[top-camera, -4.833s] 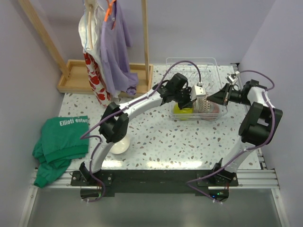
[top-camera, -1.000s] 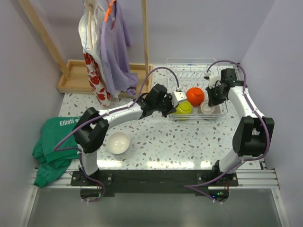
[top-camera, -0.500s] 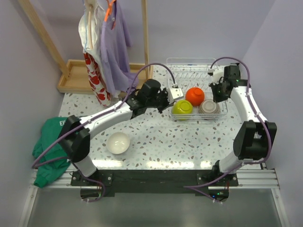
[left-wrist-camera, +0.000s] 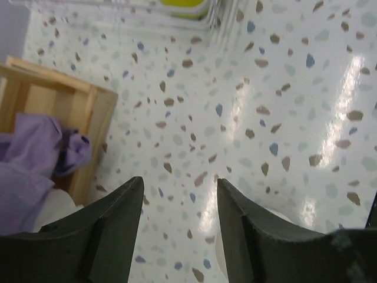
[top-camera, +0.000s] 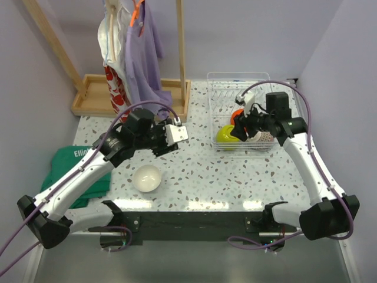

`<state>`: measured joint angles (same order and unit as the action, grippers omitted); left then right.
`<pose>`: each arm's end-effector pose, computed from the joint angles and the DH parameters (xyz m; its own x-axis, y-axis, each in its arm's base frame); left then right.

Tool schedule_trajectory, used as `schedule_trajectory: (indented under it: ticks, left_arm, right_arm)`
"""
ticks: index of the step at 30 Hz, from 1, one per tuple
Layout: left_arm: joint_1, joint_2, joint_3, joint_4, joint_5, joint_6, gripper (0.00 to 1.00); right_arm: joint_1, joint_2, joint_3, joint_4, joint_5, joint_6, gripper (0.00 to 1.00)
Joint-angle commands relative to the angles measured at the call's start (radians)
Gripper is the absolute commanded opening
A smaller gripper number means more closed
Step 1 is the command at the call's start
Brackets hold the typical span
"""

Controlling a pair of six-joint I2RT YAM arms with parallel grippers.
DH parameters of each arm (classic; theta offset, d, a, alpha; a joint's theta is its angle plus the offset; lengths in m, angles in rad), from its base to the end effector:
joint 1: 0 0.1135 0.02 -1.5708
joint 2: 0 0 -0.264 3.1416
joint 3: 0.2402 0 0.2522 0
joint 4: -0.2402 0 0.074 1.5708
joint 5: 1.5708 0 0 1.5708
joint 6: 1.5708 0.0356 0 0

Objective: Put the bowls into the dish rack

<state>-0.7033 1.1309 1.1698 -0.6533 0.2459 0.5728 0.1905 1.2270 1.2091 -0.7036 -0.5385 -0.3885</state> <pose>0.1765 -0.1610 0.3593 0.0527 0.6445 -0.7628 0.8930 0.3115 0.3249 0.2474 0.0663 0.3486 -0.3954 -0.4074 -0.8232 -0.7460 0.6653 0.0291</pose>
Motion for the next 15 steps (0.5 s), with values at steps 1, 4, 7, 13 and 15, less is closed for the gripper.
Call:
schedule_trajectory:
  ticks: [1,4,7,13,15]
  left_arm:
    - [0.091,-0.051,-0.059,-0.227,0.041,0.067,0.58]
    - [0.094,-0.097,-0.122,-0.252,0.07,0.097,0.59]
    - [0.077,-0.131,-0.2,-0.317,0.093,0.171,0.57]
    - [-0.013,-0.146,-0.268,-0.45,0.086,0.194,0.54]
    - [-0.027,-0.164,-0.305,-0.431,0.076,0.206,0.55]
  right_arm:
    - [0.023,0.028,-0.005,0.09,-0.028,0.065,0.55]
    - [0.033,0.051,0.052,0.052,-0.009,0.12,0.55]
    - [0.046,0.058,0.096,0.023,0.055,0.114,0.55]
    - [0.047,0.036,0.178,-0.082,0.261,0.01,0.56]
    - [0.047,0.019,0.179,-0.117,0.3,-0.006,0.57]
